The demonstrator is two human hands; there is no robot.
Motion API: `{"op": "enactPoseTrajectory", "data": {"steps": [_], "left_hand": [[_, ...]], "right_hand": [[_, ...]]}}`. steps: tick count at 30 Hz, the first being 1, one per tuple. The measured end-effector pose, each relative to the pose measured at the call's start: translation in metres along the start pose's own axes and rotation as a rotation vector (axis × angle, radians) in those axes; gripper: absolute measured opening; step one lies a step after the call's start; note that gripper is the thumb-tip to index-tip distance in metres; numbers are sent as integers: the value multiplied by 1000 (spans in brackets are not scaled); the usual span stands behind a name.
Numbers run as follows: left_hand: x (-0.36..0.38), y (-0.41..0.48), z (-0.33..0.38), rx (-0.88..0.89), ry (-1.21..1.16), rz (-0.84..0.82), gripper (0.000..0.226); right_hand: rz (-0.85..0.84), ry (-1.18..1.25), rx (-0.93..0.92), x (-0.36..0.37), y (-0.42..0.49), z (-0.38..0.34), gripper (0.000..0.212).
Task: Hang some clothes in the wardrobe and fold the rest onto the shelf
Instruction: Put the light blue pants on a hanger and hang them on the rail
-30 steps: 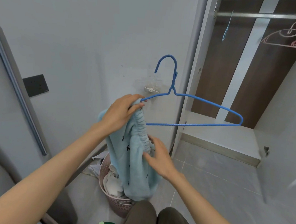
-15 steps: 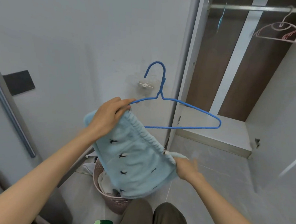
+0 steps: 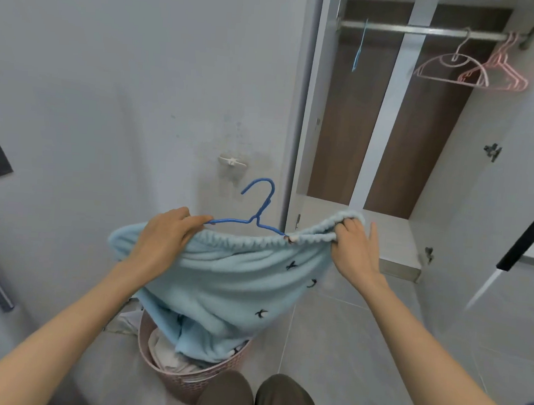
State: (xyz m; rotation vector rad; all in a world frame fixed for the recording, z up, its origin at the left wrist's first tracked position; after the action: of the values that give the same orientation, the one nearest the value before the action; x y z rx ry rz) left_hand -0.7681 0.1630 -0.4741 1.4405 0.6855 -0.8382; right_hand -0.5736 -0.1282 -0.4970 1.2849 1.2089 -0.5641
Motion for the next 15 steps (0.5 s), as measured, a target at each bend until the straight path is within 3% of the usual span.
{"op": "enactPoseTrajectory", "data": {"steps": [6,11,15], "left_hand": [[-13,18,8,-151,-283,111,30],[-46,51,16,-172,-397,352,25],[-59,71,20,-191,-444,456,20]], "right_hand": [[341,225,-195,-63,14,-55,25],[261,602,-282,-136,35,-87,33],[505,802,-268,-151,32,-76,42]]}}
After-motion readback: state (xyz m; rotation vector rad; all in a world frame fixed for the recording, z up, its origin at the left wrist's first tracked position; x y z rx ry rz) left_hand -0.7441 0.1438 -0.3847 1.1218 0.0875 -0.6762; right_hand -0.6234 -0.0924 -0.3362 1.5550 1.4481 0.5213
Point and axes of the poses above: each hand's wrist, its own y-axis towards the middle knuckle, its own x-axis out of the palm, z = x × y, the point moved 2 cm from there along y, towards the middle knuckle, and after that the axes turned 11 degrees about x, right-handed, at the moved point
